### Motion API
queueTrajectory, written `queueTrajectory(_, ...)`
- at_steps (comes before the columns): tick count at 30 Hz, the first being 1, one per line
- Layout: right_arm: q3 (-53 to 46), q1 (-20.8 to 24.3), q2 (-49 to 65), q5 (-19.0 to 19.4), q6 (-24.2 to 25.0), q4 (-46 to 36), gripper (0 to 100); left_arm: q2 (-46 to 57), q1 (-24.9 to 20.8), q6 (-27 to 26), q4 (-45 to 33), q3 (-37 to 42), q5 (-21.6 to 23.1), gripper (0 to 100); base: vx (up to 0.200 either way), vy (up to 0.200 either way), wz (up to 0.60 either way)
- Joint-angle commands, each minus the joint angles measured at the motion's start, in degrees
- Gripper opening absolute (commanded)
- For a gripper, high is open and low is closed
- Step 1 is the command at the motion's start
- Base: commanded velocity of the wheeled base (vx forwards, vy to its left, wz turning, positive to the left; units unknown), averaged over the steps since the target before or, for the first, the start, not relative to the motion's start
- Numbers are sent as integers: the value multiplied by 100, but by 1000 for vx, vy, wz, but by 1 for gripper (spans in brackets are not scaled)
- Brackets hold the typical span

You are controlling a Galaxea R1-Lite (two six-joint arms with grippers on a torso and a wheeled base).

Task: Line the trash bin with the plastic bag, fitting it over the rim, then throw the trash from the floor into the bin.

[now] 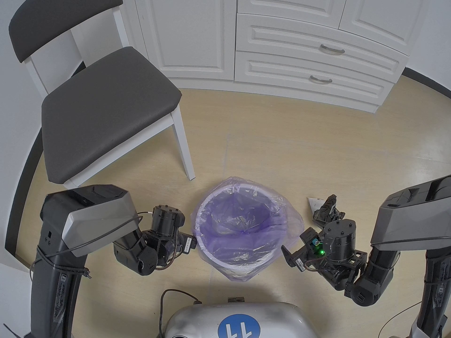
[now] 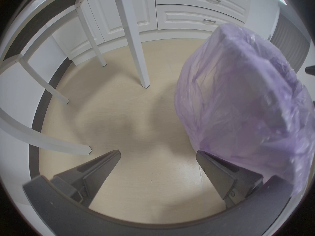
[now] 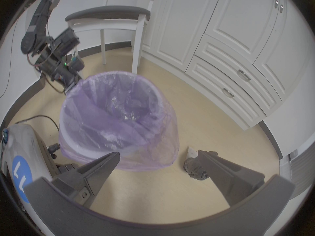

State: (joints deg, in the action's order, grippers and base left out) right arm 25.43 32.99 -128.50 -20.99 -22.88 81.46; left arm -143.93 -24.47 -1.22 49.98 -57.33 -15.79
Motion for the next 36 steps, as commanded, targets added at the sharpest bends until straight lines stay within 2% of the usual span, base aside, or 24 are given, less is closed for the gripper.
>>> queueTrajectory(1, 138, -108, -298, 25, -32, -60, 100, 349, 12, -10, -41, 205, 32, 100, 0, 0, 0)
queueTrajectory(10, 850, -284, -1037, 16, 38, -25, 100, 1104, 12, -265, -32, 767, 41, 100, 0, 0, 0)
queueTrajectory(22, 1834, -328, -1529, -63, 653, 10, 100, 1737, 126, -282, -32, 952, 41, 100, 0, 0, 0)
queueTrajectory(30, 2361, -381, -1784, -168, 891, 19, 100, 1895, 30, -274, 47, 1040, 41, 100, 0, 0, 0)
queueTrajectory(36, 2748, -583, -2021, -168, 917, 2, 100, 1895, -41, -274, 117, 1075, 41, 100, 0, 0, 0)
